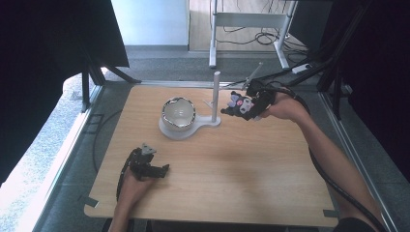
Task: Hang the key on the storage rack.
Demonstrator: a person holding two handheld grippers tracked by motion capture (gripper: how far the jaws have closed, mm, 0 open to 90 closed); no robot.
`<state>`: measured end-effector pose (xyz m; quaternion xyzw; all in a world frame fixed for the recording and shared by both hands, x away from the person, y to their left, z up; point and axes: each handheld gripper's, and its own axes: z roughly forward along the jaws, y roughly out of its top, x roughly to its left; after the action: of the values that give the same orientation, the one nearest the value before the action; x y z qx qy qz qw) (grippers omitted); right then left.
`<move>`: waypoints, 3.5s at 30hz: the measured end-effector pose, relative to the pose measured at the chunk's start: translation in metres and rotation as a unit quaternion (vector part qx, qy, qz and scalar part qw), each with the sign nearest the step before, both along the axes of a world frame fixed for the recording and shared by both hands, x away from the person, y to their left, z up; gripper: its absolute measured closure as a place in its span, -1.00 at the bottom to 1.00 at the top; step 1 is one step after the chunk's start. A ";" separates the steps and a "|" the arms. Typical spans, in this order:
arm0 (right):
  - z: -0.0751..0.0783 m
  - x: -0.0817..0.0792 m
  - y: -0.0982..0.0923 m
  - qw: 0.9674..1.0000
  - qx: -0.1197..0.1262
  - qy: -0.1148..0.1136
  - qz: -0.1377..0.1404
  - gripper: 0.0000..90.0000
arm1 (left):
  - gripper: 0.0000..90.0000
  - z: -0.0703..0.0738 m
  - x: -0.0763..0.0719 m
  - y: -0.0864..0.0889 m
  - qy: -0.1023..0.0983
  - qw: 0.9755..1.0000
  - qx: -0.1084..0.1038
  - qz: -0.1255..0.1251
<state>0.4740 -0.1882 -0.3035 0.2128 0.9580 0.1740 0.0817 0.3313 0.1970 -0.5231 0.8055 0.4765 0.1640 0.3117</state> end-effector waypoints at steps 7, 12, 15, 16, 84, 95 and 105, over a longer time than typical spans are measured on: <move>0.011 0.009 -0.004 1.000 0.001 -0.008 -0.011 -0.17 | -1.00 0.000 0.000 0.000 0.001 1.000 0.001 -0.001; 0.016 0.016 -0.006 1.000 0.007 -0.010 -0.020 -0.17 | -1.00 0.000 0.000 0.000 0.001 1.000 0.001 -0.001; 0.017 0.021 -0.007 1.000 0.007 -0.013 -0.024 -0.17 | -1.00 0.000 0.000 0.000 0.002 1.000 0.000 0.000; 0.018 0.022 -0.007 1.000 0.008 -0.013 -0.025 -0.17 | -1.00 0.000 0.000 0.000 0.002 1.000 0.000 0.000; -0.052 0.035 0.042 1.000 0.011 0.021 -0.008 -0.22 | -1.00 0.000 0.000 0.000 -0.001 1.000 0.000 0.000; -0.054 0.033 0.036 1.000 0.009 0.007 -0.007 -0.48 | -1.00 0.000 0.000 0.000 -0.001 1.000 0.000 0.001; -0.050 0.025 0.028 1.000 0.012 -0.018 -0.007 -0.71 | -1.00 0.000 0.000 0.000 -0.002 1.000 0.000 0.001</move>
<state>0.4987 -0.1597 -0.3535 0.2177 0.9526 0.1889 0.0974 0.3313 0.1969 -0.5233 0.8048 0.4767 0.1654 0.3125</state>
